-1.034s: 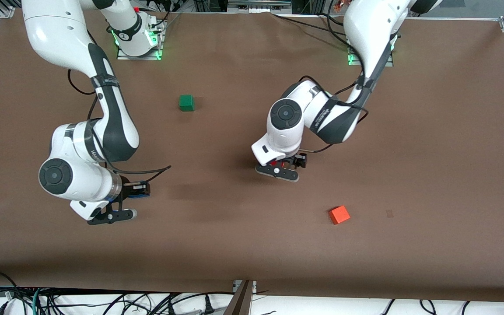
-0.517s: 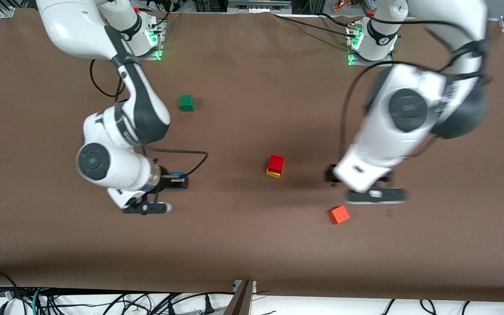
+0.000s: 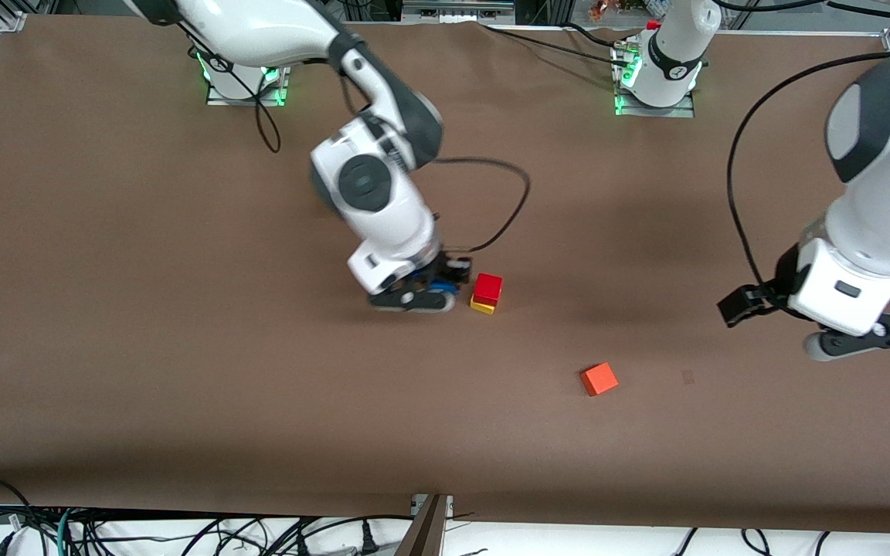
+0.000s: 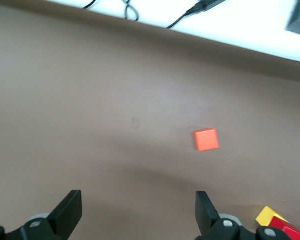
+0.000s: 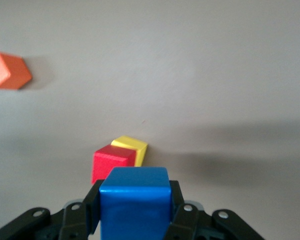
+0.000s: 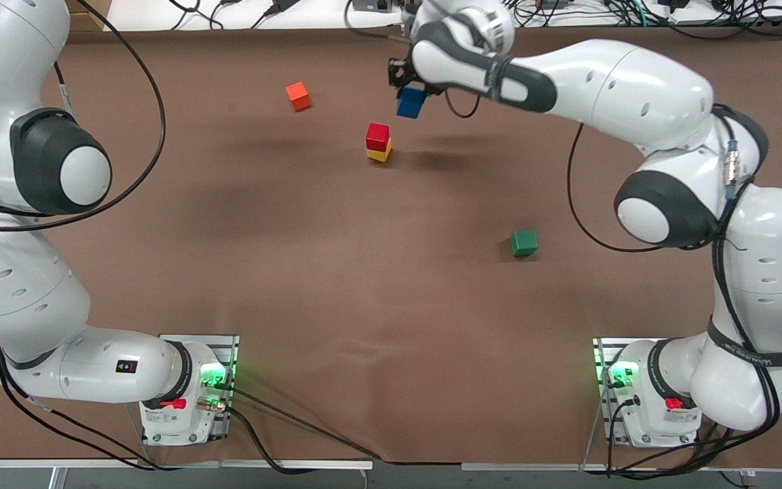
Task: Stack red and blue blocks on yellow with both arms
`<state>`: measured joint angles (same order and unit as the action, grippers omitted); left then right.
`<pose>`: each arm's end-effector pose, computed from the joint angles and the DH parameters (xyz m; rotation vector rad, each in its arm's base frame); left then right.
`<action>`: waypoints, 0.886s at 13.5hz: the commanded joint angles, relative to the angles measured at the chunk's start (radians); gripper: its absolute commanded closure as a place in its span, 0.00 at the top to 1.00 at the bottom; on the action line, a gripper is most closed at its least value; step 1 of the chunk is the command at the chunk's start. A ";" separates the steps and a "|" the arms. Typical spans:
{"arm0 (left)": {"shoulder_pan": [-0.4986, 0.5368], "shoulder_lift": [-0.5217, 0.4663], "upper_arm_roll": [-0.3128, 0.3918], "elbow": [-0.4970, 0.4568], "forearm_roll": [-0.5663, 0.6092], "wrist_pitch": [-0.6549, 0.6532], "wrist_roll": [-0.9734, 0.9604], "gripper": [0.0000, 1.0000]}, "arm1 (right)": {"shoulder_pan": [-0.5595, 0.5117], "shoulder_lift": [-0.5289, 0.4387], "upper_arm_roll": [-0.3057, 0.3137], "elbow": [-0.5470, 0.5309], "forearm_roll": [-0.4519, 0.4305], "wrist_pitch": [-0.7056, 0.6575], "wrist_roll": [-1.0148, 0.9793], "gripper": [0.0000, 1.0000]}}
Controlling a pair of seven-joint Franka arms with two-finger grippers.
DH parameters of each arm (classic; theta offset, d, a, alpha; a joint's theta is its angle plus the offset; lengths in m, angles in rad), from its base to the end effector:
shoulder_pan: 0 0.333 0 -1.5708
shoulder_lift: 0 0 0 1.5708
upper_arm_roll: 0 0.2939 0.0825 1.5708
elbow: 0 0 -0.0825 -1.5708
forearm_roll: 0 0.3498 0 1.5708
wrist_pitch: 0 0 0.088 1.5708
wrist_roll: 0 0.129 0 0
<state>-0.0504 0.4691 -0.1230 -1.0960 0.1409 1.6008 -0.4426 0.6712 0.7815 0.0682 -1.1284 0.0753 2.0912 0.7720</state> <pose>0.6439 -0.0756 0.5185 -3.0396 -0.4314 -0.0957 0.5478 0.4868 0.3352 -2.9289 0.1293 -0.0800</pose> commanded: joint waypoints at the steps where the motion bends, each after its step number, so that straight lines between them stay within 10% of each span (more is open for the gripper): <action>1: 0.087 -0.027 -0.023 -0.012 -0.029 -0.054 0.042 1.00 | 0.054 0.073 -0.016 0.105 -0.064 0.001 0.064 0.33; 8: 0.191 -0.063 -0.013 -0.039 -0.088 -0.101 0.439 1.00 | 0.122 0.125 -0.057 0.116 -0.095 0.101 0.066 0.35; 12: 0.204 -0.208 -0.004 -0.244 -0.152 -0.079 0.444 1.00 | 0.126 0.134 -0.059 0.114 -0.112 0.107 0.066 0.40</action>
<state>0.1546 0.3705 -0.1297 -1.1968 0.0165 1.5029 -0.0175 0.7876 0.8890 0.0213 -1.0574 -0.0183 2.1943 0.8238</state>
